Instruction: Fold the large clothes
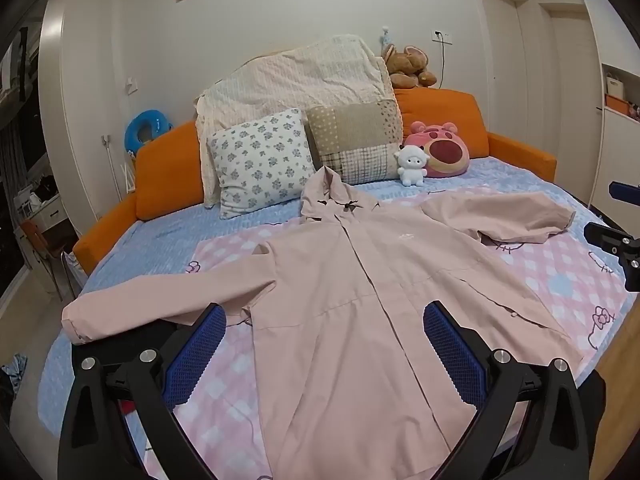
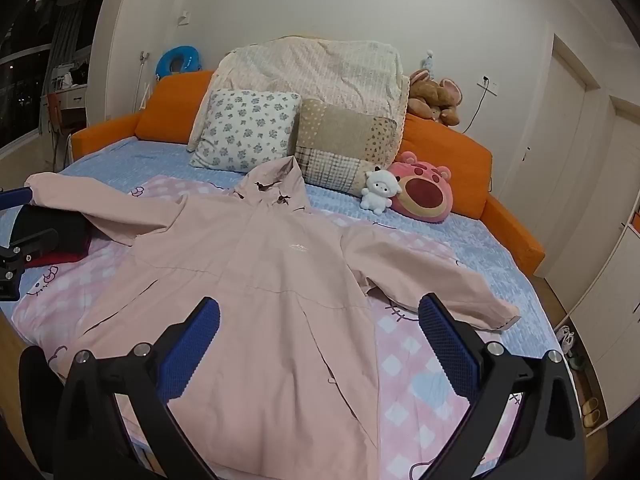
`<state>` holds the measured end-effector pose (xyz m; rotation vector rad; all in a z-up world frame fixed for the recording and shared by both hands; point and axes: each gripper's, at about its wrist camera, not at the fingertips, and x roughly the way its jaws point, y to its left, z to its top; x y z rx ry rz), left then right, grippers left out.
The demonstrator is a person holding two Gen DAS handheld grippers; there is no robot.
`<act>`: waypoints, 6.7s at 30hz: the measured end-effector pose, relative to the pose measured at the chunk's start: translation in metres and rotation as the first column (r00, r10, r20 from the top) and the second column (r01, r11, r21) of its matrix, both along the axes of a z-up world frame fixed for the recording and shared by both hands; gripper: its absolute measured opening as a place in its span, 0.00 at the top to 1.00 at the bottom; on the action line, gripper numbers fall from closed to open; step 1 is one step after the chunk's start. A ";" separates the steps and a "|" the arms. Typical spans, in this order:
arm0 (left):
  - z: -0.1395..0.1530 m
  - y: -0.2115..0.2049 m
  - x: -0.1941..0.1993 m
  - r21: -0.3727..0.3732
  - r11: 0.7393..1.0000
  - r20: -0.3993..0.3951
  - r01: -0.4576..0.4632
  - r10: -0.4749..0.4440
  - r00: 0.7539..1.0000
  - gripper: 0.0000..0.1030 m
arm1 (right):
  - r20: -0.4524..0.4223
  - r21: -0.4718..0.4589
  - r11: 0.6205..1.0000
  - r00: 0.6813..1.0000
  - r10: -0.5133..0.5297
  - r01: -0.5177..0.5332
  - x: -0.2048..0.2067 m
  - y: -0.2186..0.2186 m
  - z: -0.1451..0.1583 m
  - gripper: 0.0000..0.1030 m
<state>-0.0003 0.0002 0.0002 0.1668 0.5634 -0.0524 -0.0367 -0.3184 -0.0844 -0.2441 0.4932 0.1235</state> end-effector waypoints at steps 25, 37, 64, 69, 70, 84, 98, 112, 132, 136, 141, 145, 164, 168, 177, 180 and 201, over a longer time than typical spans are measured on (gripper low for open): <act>0.000 -0.001 0.000 -0.006 1.000 -0.005 0.003 -0.003 1.000 0.03 | 0.003 0.013 1.000 1.000 -0.004 0.004 -0.004 0.007 -0.001 0.04; 0.000 0.000 0.000 -0.006 1.000 -0.006 0.005 -0.006 1.000 0.03 | -0.002 0.028 1.000 1.000 -0.002 0.002 -0.003 0.010 -0.004 0.04; -0.018 -0.004 0.001 -0.006 1.000 -0.041 0.016 -0.017 0.999 0.03 | -0.036 0.028 1.000 0.999 0.009 -0.007 0.000 0.013 -0.010 0.04; -0.021 -0.002 0.002 -0.009 1.000 -0.047 0.023 -0.024 0.999 0.03 | -0.034 0.026 1.000 0.999 0.011 -0.010 0.000 0.014 -0.010 0.04; -0.021 -0.002 0.003 -0.009 1.000 -0.048 0.024 -0.024 0.999 0.03 | -0.034 0.025 1.000 0.999 0.012 -0.011 0.000 0.014 -0.011 0.04; -0.023 -0.002 0.003 -0.010 1.000 -0.051 0.024 -0.025 0.998 0.03 | -0.035 0.025 1.000 0.999 0.013 -0.013 -0.001 0.015 -0.011 0.04; -0.039 -0.046 0.066 -0.007 0.996 -0.137 0.088 -0.088 0.987 0.03 | -0.081 0.112 0.987 0.991 -0.105 0.114 0.044 -0.065 -0.025 0.04; -0.069 -0.175 0.193 -0.041 0.966 -0.180 0.256 -0.259 0.949 0.03 | -0.146 0.229 0.943 0.966 -0.212 0.241 0.138 -0.283 -0.059 0.05; -0.188 -0.289 0.462 -0.284 0.957 -0.490 0.057 -0.196 0.849 0.03 | -0.570 0.498 0.729 0.811 -0.132 0.469 0.345 -0.568 -0.184 0.25; -0.194 -0.286 0.477 -0.312 0.950 -0.508 0.025 -0.189 0.841 0.03 | -0.594 0.563 0.725 0.804 0.023 0.396 0.357 -0.554 -0.197 0.55; -0.197 -0.301 0.490 -0.279 0.959 -0.516 0.052 -0.195 0.834 0.03 | -0.508 0.548 0.767 0.861 -0.012 0.334 0.342 -0.536 -0.162 0.82; -0.190 -0.323 0.505 -0.319 0.944 -0.517 0.082 -0.245 0.820 0.03 | -0.293 0.578 0.775 0.951 -0.095 0.255 0.315 -0.541 -0.075 0.84; -0.178 -0.340 0.520 -0.403 0.912 -0.571 0.069 -0.310 0.760 0.03 | -0.149 0.607 0.794 0.979 0.138 -0.020 0.229 -0.370 0.062 0.87; -0.151 -0.292 0.509 -0.446 0.893 -0.562 0.062 -0.334 0.757 0.03 | -0.011 0.610 0.735 0.924 0.382 -0.297 0.170 -0.287 0.086 0.90; -0.182 -0.216 0.475 -0.508 0.861 -0.600 -0.035 -0.324 0.731 0.03 | -0.126 0.551 0.766 0.874 0.470 -0.332 0.111 -0.188 0.000 0.86; -0.199 -0.206 0.465 -0.500 0.866 -0.607 -0.037 -0.319 0.728 0.03 | -0.197 0.333 0.929 0.951 0.236 -0.162 0.104 -0.180 -0.049 0.30; -0.206 -0.235 0.443 -0.527 0.849 -0.559 0.026 -0.370 0.742 0.03 | -0.308 0.614 0.774 0.950 0.055 0.155 0.132 -0.166 -0.188 0.89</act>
